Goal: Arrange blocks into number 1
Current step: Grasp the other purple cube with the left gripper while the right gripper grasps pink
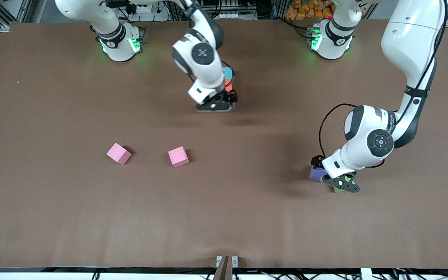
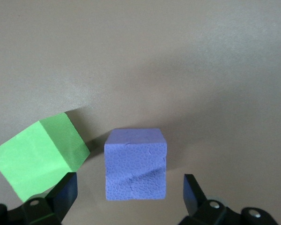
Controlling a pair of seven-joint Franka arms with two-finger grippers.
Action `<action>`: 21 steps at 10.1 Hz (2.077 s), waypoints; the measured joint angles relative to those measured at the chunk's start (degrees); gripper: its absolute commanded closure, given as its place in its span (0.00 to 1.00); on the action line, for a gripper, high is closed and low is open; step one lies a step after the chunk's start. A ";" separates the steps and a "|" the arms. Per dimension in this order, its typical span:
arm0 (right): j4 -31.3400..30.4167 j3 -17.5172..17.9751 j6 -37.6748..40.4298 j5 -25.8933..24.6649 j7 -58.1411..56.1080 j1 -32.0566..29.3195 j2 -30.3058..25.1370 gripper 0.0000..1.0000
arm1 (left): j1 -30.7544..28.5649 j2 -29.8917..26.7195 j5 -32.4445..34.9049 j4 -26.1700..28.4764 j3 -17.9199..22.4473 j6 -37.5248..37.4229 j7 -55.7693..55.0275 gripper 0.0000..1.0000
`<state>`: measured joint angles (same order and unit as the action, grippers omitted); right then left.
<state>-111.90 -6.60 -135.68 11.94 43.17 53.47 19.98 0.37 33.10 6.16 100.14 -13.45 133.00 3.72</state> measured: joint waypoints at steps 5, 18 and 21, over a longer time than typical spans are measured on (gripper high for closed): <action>0.61 -0.14 0.29 -0.85 -21.05 -15.67 -1.14 0.00 | 1.70 2.50 0.00 -0.24 1.89 2.23 -0.01 0.00; 8.01 -0.74 -2.20 -0.85 -35.11 -19.16 10.58 0.00 | 9.17 3.23 0.00 -0.87 2.70 1.71 -11.30 1.00; 8.86 -0.77 -4.19 -0.85 -35.14 -19.08 12.26 0.00 | 16.66 0.18 -3.11 -0.70 2.50 -1.36 -19.67 1.00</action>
<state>-103.04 -7.36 -139.87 11.10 8.03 34.38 32.25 17.03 33.28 3.05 99.45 -10.96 131.64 -15.95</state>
